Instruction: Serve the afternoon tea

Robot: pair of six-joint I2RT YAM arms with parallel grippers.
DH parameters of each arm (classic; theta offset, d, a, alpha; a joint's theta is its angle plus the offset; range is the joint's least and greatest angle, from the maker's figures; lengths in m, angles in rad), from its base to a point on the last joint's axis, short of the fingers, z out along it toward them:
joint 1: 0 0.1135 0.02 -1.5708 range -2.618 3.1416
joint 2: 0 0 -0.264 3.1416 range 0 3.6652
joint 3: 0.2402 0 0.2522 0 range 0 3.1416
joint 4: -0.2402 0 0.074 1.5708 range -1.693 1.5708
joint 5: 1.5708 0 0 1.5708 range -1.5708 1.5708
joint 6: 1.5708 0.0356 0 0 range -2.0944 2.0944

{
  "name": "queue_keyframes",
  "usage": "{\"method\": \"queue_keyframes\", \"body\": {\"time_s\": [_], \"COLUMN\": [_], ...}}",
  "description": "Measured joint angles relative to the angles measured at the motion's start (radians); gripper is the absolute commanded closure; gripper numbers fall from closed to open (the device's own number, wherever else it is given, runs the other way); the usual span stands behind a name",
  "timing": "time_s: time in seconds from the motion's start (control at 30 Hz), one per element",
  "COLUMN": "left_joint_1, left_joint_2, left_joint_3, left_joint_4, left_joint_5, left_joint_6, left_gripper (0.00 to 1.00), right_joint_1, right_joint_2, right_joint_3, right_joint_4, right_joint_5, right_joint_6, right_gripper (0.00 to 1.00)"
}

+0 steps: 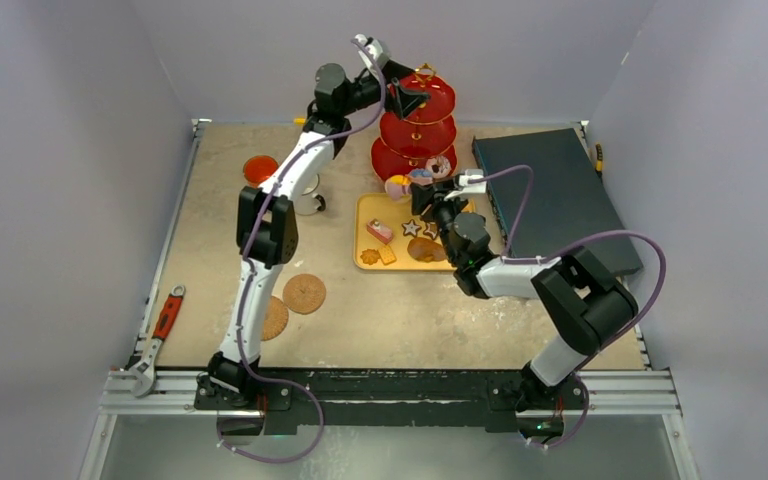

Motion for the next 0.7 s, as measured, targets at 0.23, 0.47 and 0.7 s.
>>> {"method": "queue_keyframes", "body": {"time_s": [0.23, 0.47, 0.7], "left_joint_1": [-0.026, -0.045, -0.047], "left_joint_2": [0.101, 0.117, 0.117], "left_joint_3": [0.101, 0.101, 0.071], "left_joint_4": [0.083, 0.122, 0.192], "left_joint_5": [-0.024, -0.066, -0.141], "left_joint_6": [-0.045, -0.060, -0.032], "left_gripper": [0.29, 0.84, 0.97], "right_joint_1": [-0.012, -0.024, -0.026], "right_joint_2": [-0.038, -0.059, -0.055], "right_joint_3": [-0.022, -0.023, -0.023], "right_joint_4": [-0.037, -0.046, -0.048], "right_joint_5": [-0.022, -0.029, -0.049], "right_joint_6": [0.000, 0.008, 0.028], "right_gripper": [0.58, 0.58, 0.59]}}
